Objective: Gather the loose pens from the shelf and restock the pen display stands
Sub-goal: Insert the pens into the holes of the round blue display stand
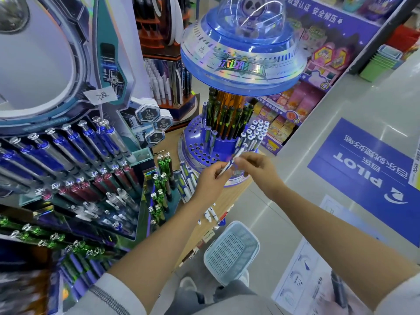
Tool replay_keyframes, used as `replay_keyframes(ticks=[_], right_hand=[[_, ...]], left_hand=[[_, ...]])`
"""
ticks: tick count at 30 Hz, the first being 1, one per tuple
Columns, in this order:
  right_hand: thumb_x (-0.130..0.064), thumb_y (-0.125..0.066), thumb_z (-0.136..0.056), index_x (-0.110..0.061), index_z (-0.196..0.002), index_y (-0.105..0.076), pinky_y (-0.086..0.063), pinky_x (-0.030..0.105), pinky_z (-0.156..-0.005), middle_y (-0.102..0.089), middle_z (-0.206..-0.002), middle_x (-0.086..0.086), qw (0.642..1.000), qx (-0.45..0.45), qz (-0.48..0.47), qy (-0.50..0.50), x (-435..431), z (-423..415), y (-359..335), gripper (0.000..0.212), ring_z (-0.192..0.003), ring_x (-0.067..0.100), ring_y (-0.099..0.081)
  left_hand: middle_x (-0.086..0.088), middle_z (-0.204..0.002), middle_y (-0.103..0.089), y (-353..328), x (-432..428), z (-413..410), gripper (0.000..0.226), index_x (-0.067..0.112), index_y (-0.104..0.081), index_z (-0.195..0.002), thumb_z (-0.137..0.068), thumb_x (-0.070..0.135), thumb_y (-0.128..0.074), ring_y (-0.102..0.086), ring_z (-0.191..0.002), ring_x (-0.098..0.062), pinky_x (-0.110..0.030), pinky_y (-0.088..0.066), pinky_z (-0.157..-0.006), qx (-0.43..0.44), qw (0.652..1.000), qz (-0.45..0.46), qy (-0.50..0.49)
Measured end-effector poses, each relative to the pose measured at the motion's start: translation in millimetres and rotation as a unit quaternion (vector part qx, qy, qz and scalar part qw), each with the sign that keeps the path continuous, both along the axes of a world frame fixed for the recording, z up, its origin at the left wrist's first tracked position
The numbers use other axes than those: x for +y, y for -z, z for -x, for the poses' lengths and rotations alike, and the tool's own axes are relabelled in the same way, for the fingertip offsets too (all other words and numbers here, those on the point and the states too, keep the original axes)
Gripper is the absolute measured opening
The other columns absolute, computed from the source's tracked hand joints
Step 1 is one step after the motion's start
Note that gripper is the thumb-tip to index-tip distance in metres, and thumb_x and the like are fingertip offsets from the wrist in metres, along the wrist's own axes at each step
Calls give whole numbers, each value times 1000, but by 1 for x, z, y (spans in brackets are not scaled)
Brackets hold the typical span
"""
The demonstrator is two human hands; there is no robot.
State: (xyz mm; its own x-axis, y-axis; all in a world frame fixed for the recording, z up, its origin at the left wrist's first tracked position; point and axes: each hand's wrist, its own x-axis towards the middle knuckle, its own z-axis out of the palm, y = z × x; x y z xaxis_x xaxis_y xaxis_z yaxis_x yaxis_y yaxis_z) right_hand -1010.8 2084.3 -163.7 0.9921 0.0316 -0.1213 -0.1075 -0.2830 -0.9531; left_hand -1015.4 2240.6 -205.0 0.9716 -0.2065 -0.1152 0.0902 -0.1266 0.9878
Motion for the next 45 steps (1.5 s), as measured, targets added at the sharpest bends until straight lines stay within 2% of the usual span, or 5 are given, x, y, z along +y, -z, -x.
replay_keyframes(ticks=[5,13,26,37,45], right_hand=[[-13,-65,-91,-9,-80,-58,-51,22,-64,-69,-71,0,996,-24,-52,67,-22,0,-13,14,-68,12,-66],[-19,-68,-90,-13,-83,-53,-55,32,-67,-70,-81,10,978,-59,49,194,-47,-16,-9,18,-77,23,-70],[-24,-72,-87,-15,-81,-55,-50,32,-67,-65,-77,2,955,-68,241,155,-36,-28,11,19,-72,20,-61],[-46,-76,-78,-11,-76,-60,-53,40,-65,-68,-69,4,953,28,253,164,-31,-45,27,38,-69,22,-64],[-43,-60,-92,-6,-66,-48,-37,36,-55,-50,-61,22,993,-46,112,0,-43,-12,27,46,-55,21,-41]], left_hand=[[0,-99,-60,-9,-13,-6,19,20,-67,-108,-91,26,-62,-54,-93,-14,-31,-44,-82,-67,991,-117,-8],[3,-153,-34,-2,-10,-11,56,29,-44,-140,-89,48,-59,-15,-145,-22,-43,-9,-118,-84,933,-348,33],[5,-146,-42,9,-8,-11,57,33,-40,-140,-88,46,-60,-25,-141,-18,-38,-2,-117,-109,915,-386,35],[3,-154,-32,9,-9,-11,60,32,-33,-145,-91,45,-57,-14,-146,-18,-38,2,-118,-87,917,-385,52],[-1,-119,-56,10,-18,18,33,16,-61,-117,-85,17,-63,-46,-117,-22,-34,-36,-100,-182,917,-309,-174]])
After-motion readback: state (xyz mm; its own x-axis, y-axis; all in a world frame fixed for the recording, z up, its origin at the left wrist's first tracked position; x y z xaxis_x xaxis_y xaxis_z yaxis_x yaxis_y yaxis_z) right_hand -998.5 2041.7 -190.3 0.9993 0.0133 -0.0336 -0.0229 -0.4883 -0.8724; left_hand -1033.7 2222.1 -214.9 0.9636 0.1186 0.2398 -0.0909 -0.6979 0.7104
